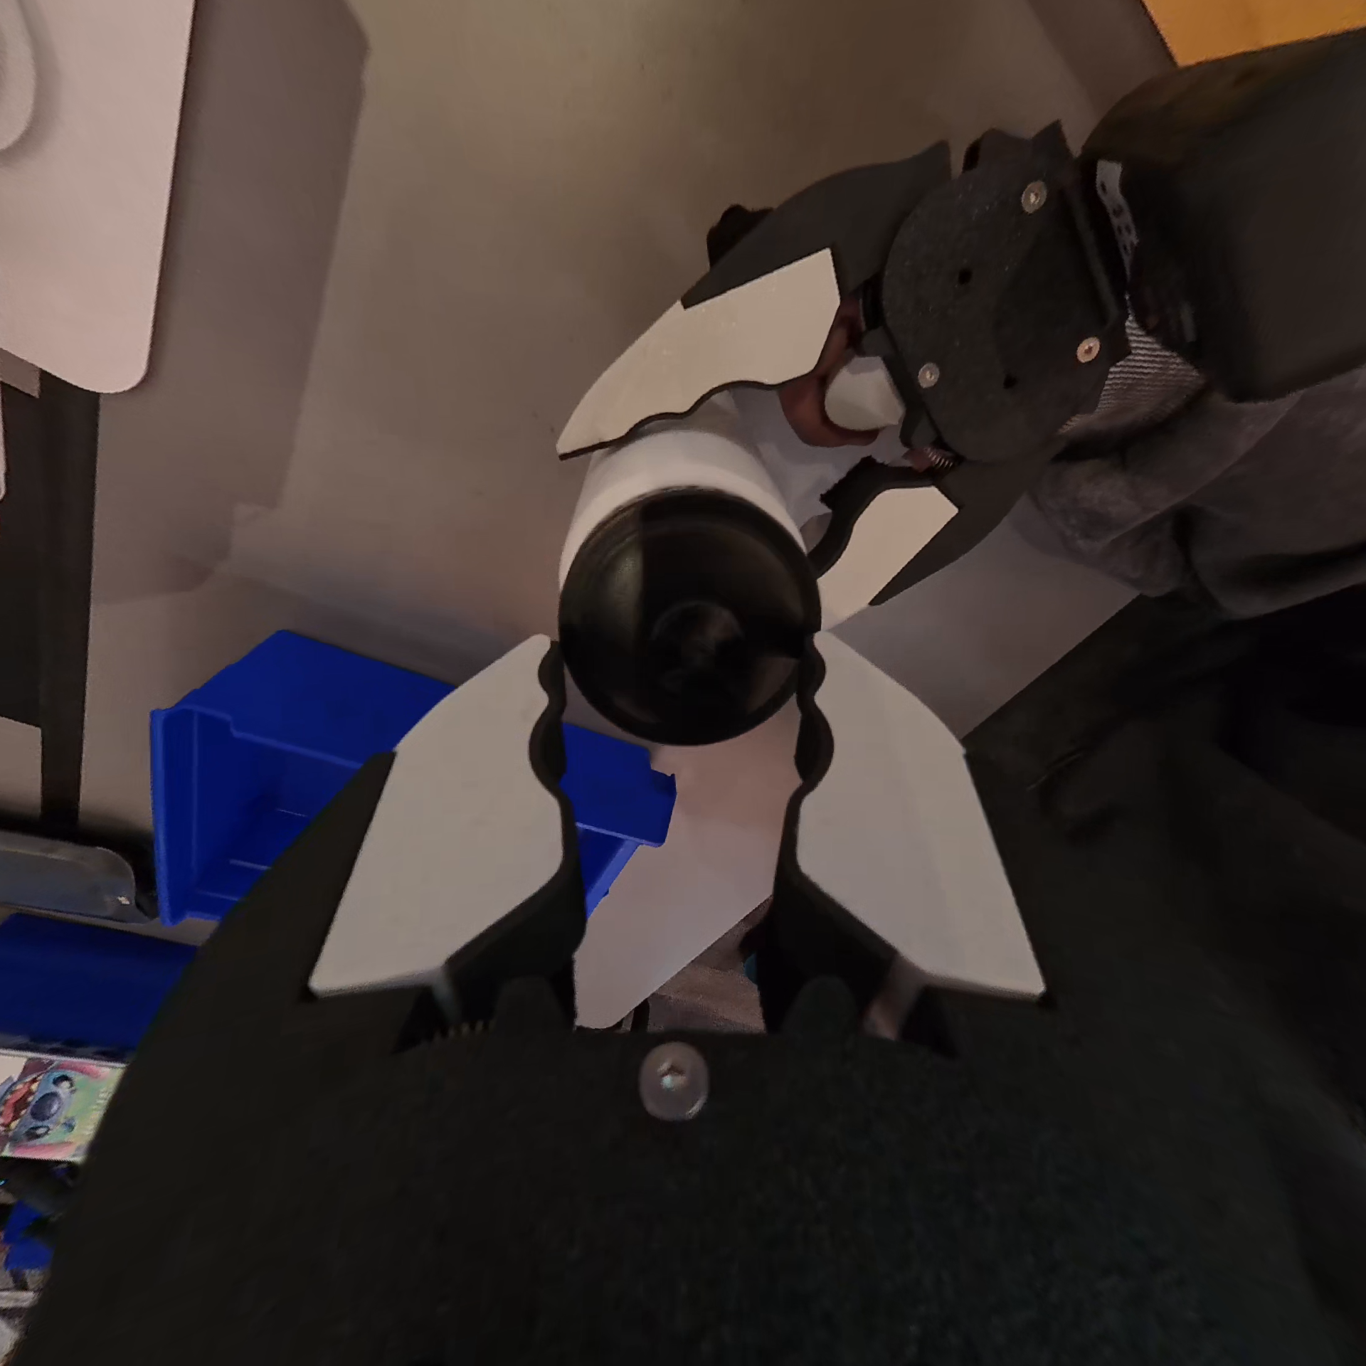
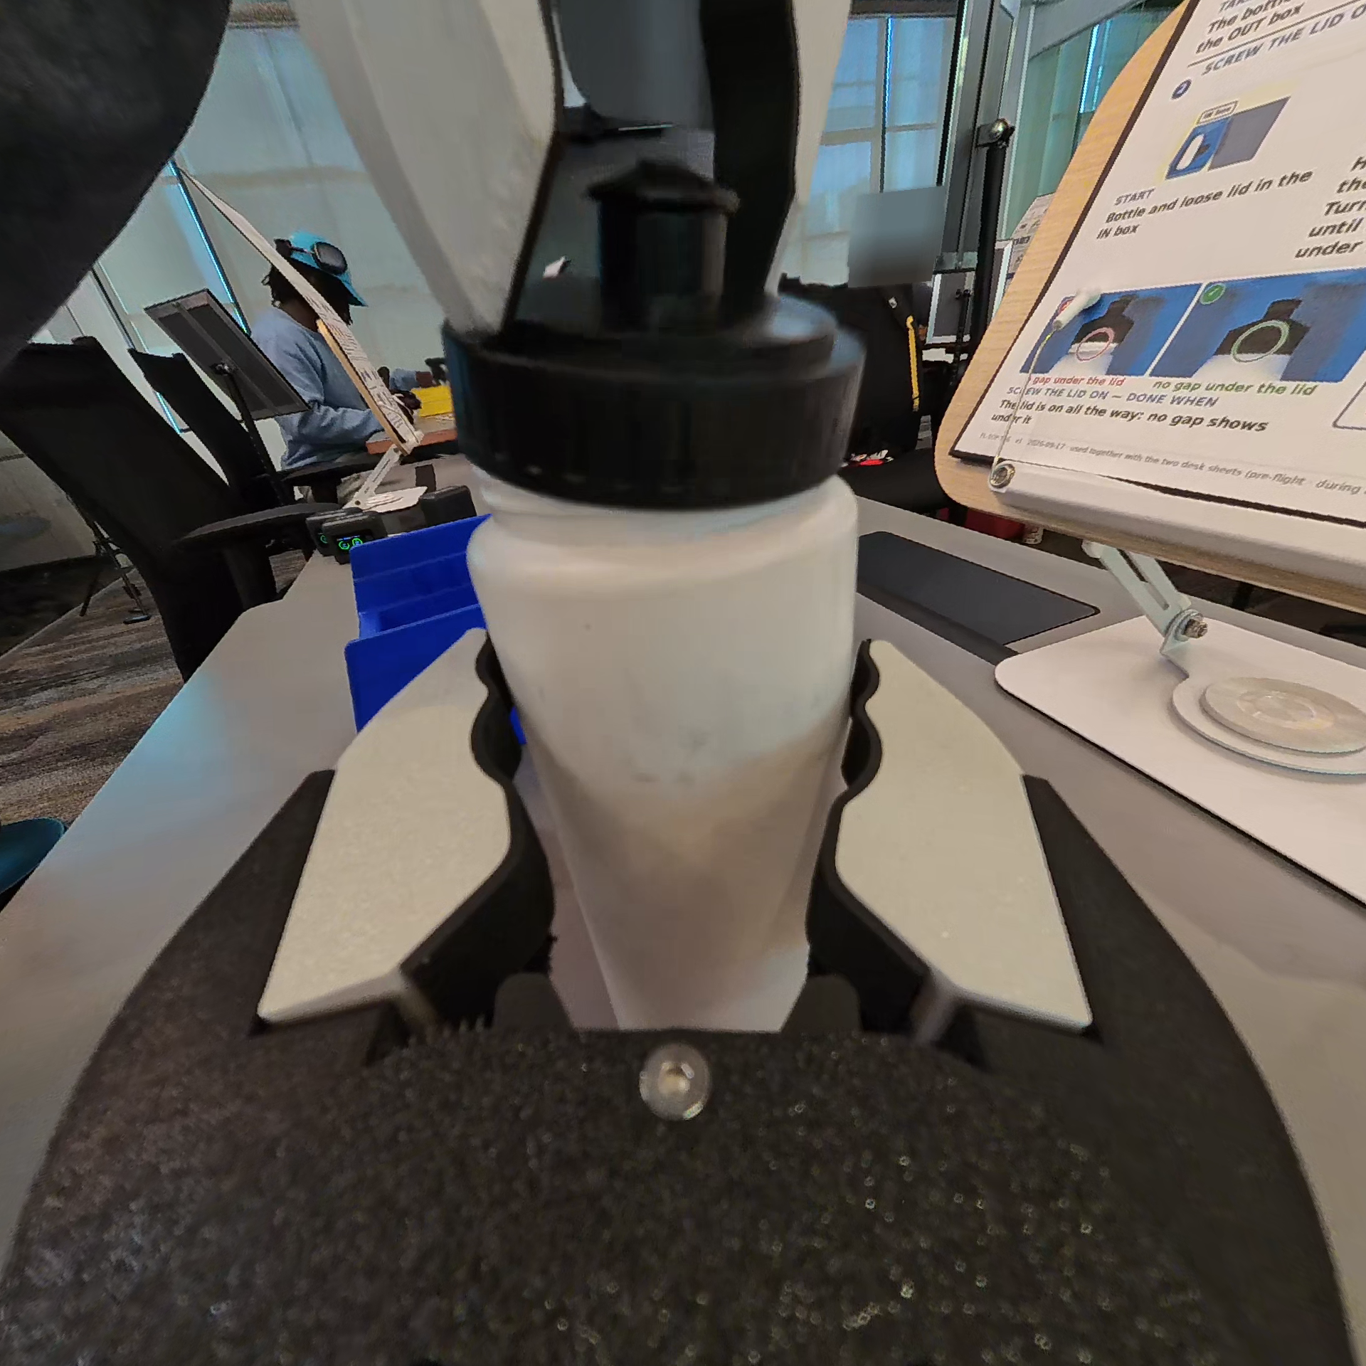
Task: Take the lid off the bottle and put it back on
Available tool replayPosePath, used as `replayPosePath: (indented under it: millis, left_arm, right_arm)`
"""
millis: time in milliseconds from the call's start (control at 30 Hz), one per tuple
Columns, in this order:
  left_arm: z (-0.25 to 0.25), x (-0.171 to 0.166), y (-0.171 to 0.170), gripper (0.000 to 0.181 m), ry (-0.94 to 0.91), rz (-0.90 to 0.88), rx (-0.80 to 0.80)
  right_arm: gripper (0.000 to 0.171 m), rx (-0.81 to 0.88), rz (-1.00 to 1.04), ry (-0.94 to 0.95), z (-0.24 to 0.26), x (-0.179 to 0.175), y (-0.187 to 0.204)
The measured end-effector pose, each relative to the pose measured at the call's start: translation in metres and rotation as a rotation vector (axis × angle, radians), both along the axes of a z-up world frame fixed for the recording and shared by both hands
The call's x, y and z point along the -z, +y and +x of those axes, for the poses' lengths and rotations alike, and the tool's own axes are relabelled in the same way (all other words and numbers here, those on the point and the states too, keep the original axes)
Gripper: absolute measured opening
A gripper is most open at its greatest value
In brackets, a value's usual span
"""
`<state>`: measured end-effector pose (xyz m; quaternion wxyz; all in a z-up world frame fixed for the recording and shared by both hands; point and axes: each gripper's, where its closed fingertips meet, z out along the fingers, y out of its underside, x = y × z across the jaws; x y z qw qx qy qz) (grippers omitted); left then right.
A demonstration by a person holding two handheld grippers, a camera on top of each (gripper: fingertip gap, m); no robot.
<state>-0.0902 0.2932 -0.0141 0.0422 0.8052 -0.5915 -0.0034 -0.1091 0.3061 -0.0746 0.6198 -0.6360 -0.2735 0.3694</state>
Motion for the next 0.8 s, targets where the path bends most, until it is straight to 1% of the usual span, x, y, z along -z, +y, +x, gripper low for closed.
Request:
replayPosePath:
  millis: [300, 467, 667, 733, 800]
  left_arm:
    - [-0.0048, 0.0008, -0.0011, 0.06, -0.049, -0.021, -0.034]
    - [-0.0041, 0.0014, -0.0016, 0.06, -0.056, -0.021, -0.021]
    - [-0.0045, 0.0018, -0.0008, 0.06, -0.079, -0.011, 0.089]
    - [-0.004, 0.0021, -0.0008, 0.06, -0.09, -0.002, 0.187]
    - [-0.0034, 0.0024, -0.0021, 0.06, -0.109, 0.018, 0.335]
  right_arm:
    - [0.087, -0.004, -0.001, 0.001, -0.0007, 0.0, 0.0001]
    - [0.087, -0.003, 0.0, 0.002, -0.0004, 0.0, -0.0001]
    - [0.087, 0.0, -0.001, 0.001, -0.0006, 0.0001, 0.0]
    - [0.087, -0.001, 0.0, 0.002, -0.0006, 0.0001, 0.0]
    - [0.087, -0.002, 0.0, 0.0, -0.0002, 0.0001, -0.0005]
